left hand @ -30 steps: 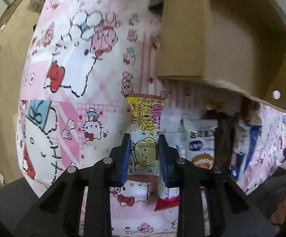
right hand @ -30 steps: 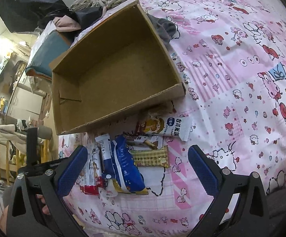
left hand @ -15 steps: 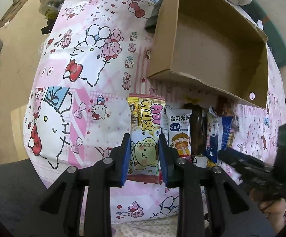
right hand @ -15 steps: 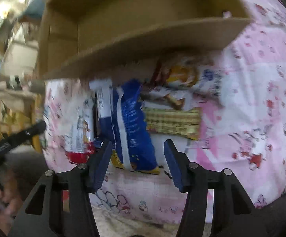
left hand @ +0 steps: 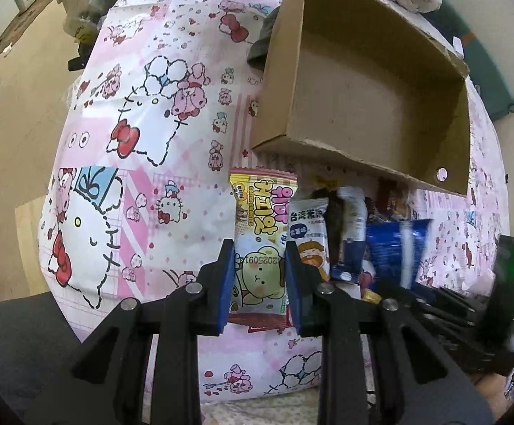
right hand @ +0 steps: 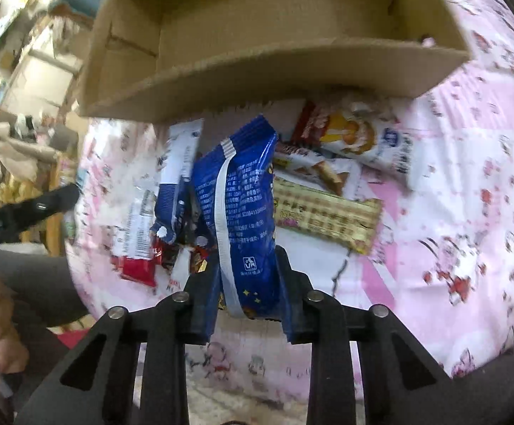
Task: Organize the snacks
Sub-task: 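Carry both snacks over the box and open both tools to drop them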
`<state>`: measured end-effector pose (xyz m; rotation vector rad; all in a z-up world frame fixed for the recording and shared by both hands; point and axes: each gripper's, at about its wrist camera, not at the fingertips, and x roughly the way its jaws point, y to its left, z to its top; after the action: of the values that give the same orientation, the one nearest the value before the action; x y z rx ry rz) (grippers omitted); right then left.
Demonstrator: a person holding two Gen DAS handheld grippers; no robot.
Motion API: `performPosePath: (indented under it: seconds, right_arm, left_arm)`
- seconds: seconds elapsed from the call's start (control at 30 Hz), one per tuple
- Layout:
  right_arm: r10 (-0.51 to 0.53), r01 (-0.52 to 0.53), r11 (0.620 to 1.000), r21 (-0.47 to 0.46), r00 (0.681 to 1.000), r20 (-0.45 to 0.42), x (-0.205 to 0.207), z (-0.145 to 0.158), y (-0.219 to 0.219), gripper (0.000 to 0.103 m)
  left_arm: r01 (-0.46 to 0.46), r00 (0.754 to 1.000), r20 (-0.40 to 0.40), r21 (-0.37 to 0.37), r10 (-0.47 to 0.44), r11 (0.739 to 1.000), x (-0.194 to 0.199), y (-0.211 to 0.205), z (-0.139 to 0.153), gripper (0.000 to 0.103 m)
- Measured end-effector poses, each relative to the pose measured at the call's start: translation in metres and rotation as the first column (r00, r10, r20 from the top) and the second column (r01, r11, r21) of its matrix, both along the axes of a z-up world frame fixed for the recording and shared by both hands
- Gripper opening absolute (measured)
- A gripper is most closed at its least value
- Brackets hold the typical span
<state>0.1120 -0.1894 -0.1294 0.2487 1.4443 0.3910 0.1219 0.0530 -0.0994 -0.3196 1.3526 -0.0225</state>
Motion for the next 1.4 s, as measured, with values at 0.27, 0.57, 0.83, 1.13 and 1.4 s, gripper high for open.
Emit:
performPosePath:
  seconds: [0.27,0.57,0.83,1.13,1.4]
  right_arm:
    - [-0.159,0.128,0.958,0.257,0.982,0.103,-0.015,0.054,-0.061,0.029]
    - [-0.247,0.138,0.911,0.389,0.938,0.245,0.014,0.091,-0.082,0.029]
    - [-0.292,0.147,0.913,0.38,0.887,0.358,0.069,0.12,-0.086,0.029]
    - [-0.301,0.187,0.923,0.336,0.895,0.33,0.123,0.095,-0.09,0.029]
    - [-0.227,0.156,0.957,0.246,0.928,0.294,0.132,0.061,-0.069,0.029]
  left_arm:
    - [-0.011,0.997,0.074,0.046,0.008,0.999,-0.003,-0.001,0.021,0.023]
    - [0.021,0.964,0.263,0.103,-0.047,0.994,0.03,-0.024,0.084,0.023]
    - [0.081,0.933,0.335,0.157,-0.13,0.984,0.087,-0.052,0.104,0.023]
    - [0.118,0.933,0.318,0.172,-0.168,0.978,0.131,-0.079,0.074,0.023]
    - [0.123,0.937,0.299,0.2,-0.18,0.972,0.139,-0.082,0.044,0.023]
